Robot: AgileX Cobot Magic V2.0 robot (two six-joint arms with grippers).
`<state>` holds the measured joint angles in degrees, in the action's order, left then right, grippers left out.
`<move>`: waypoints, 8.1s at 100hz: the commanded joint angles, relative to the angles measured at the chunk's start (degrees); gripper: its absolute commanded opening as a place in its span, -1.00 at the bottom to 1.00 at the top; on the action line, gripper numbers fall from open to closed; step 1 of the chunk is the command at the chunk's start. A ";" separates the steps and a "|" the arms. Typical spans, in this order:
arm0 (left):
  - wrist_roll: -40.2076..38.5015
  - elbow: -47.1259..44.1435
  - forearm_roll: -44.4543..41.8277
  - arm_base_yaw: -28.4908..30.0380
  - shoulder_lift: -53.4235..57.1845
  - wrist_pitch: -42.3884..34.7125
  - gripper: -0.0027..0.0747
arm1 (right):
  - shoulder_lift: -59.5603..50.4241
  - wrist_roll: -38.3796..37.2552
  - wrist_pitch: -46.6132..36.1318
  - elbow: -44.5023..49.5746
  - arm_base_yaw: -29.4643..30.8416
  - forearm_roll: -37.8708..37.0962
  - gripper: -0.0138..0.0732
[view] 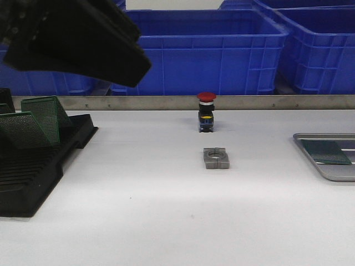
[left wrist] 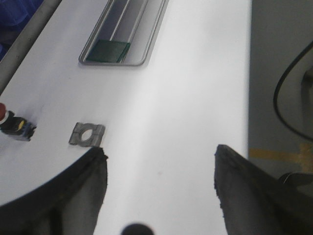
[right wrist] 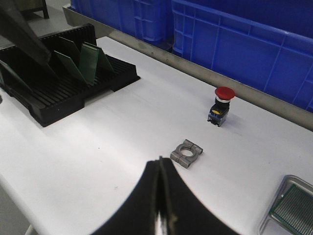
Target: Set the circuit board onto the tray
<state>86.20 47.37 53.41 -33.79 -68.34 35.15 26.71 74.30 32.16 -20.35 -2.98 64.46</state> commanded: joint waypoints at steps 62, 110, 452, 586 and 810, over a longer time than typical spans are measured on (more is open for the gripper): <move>-3.72 1.48 -23.87 23.59 -5.18 -7.83 0.21 | -4.48 0.79 -4.49 1.32 -0.27 2.54 -0.82; -3.72 1.58 -28.77 23.59 -15.29 -21.56 0.21 | -4.48 0.79 -4.49 1.32 -0.27 2.99 -0.82; -3.17 1.58 -5.58 -6.47 -1.67 -5.92 -0.98 | 49.73 16.40 0.23 -25.46 -28.83 3.77 0.28; -3.15 1.58 -4.38 -6.36 -1.57 -16.36 0.32 | 65.20 -5.92 -14.51 -26.42 11.81 8.36 -0.83; -9.70 -33.66 20.18 30.40 62.73 -29.15 -0.98 | -21.83 -1.59 -9.04 7.31 11.81 7.51 -0.82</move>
<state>77.17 13.20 72.37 -3.47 -6.88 7.18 7.38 71.96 24.69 -13.30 8.40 70.34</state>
